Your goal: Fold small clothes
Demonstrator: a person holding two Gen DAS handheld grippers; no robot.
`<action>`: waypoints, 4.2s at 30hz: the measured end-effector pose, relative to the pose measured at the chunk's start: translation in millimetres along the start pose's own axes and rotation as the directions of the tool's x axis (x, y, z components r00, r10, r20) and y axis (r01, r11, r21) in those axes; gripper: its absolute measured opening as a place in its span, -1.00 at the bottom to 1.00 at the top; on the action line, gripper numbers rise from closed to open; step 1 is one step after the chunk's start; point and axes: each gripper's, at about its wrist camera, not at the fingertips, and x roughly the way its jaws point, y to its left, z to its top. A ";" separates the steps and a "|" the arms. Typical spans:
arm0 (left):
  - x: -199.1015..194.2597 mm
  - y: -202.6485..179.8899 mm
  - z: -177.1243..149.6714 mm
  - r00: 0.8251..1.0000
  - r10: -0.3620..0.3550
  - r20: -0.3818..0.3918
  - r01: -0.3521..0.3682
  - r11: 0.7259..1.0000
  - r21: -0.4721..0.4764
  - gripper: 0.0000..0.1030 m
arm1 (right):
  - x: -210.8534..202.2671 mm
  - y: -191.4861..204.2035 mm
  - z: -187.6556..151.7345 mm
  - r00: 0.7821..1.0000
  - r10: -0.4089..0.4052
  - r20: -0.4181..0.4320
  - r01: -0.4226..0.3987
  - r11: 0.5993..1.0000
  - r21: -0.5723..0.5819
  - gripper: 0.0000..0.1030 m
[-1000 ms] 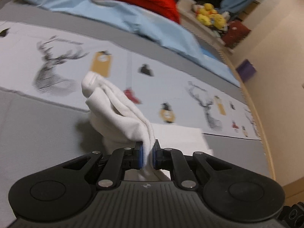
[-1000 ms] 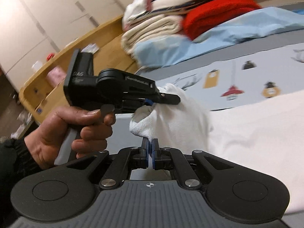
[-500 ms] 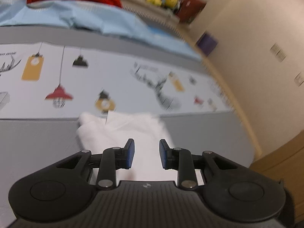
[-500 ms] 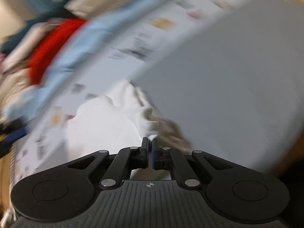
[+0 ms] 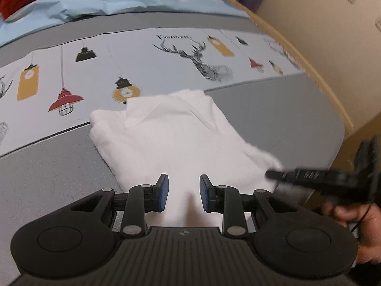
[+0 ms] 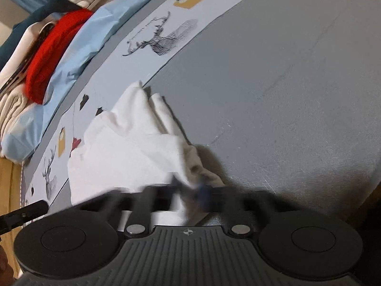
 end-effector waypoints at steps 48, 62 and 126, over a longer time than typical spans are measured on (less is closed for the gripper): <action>53.2 24.9 9.1 0.937 0.306 -0.169 -0.317 0.948 -0.041 -0.14 | -41.3 100.0 109.0 0.965 0.146 0.219 0.001 0.829 -0.559 -0.40; 45.3 63.7 24.1 0.974 0.165 -0.153 -0.211 0.907 -0.365 -0.14 | 91.2 85.0 125.3 0.995 0.043 -0.091 -0.071 0.940 -0.332 -0.15; 66.5 58.6 33.6 0.980 0.141 -0.143 -0.173 0.953 -0.248 0.70 | 96.7 61.9 83.7 0.953 -0.104 -0.284 -0.054 0.866 -0.497 0.54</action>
